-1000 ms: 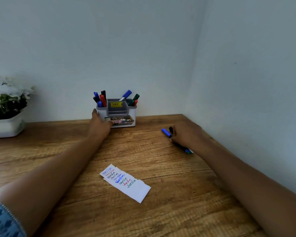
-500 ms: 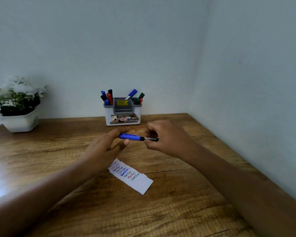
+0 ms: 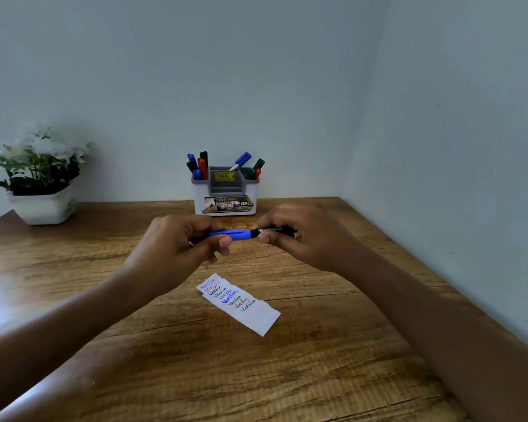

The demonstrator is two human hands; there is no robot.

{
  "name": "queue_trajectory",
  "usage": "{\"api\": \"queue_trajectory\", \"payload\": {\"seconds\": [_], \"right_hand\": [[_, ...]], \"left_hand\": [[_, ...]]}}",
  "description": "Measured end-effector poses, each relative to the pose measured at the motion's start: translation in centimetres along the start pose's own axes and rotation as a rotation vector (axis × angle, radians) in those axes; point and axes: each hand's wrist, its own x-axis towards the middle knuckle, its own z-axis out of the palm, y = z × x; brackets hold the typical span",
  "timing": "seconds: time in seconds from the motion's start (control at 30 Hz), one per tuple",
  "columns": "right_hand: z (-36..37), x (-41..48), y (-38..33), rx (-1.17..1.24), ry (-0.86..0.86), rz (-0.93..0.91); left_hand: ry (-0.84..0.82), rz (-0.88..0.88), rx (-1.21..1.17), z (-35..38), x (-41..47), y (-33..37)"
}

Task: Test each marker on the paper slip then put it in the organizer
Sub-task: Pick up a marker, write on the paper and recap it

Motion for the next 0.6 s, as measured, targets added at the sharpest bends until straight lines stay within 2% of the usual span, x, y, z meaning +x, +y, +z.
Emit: {"api": "queue_trajectory", "payload": {"seconds": [0.17, 0.3, 0.37, 0.43, 0.5, 0.6], "right_hand": [[-0.1, 0.1, 0.4, 0.087, -0.013, 0.009], [0.1, 0.2, 0.2, 0.122, -0.079, 0.025], [-0.5, 0.0, 0.8, 0.125, -0.108, 0.077], [-2.5, -0.9, 3.1, 0.134, 0.010, 0.234], [-5.2, -2.3, 5.9, 0.146, 0.177, 0.415], [-5.9, -3.1, 6.6, 0.400, 0.266, 0.530]], "left_hand": [[0.075, 0.231, 0.127, -0.3, -0.3, -0.5], [0.055, 0.526, 0.329, -0.6, -0.5, -0.5], [0.068, 0.617, 0.405, -1.2, -0.5, -1.2], [0.123, 0.590, 0.461, -2.7, -0.5, -2.9], [0.169, 0.439, 0.500, -4.6, -0.8, -4.6], [0.163, 0.339, 0.370, -5.3, -1.3, -5.1]]}}
